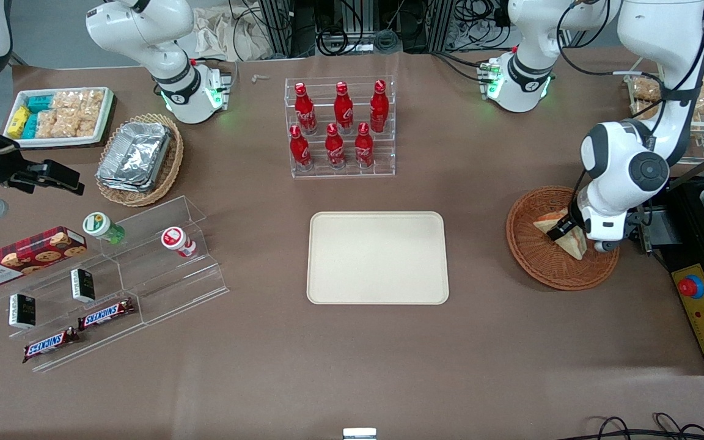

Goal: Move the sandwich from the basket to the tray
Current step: 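Lower the open left gripper over the wrapped sandwich in the basket, then close the left gripper on the wrapped sandwich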

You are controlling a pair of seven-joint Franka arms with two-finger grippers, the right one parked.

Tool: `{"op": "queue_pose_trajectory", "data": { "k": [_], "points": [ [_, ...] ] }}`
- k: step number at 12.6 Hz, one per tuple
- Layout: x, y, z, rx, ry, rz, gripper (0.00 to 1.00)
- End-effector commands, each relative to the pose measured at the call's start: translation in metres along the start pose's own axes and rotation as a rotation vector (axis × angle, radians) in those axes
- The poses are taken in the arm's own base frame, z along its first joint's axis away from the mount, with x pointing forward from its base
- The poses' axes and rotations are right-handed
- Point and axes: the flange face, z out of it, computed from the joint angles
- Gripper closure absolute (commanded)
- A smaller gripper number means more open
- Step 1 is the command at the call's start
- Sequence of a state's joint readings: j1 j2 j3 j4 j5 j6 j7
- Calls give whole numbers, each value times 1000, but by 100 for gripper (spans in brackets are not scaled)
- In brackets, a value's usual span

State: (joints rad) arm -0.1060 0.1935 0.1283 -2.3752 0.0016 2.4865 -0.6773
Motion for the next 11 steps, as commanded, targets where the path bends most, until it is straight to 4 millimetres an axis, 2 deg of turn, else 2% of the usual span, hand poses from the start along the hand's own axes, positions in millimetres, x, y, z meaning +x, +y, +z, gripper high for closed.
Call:
{"op": "queue_pose_trajectory", "data": {
  "k": [1, 2, 4, 5, 8, 10, 11],
  "points": [
    [3, 5, 1, 1, 20, -2, 75],
    [4, 5, 0, -1, 22, -2, 100],
    [6, 5, -9, -11, 30, 0, 100],
    [8, 7, -26, -30, 50, -4, 100],
    [10, 12, -99, -27, 28, 5, 100],
    [8, 40, -158, 27, -32, 52, 100],
    [3, 57, -181, 37, -39, 86, 100]
  ]
}}
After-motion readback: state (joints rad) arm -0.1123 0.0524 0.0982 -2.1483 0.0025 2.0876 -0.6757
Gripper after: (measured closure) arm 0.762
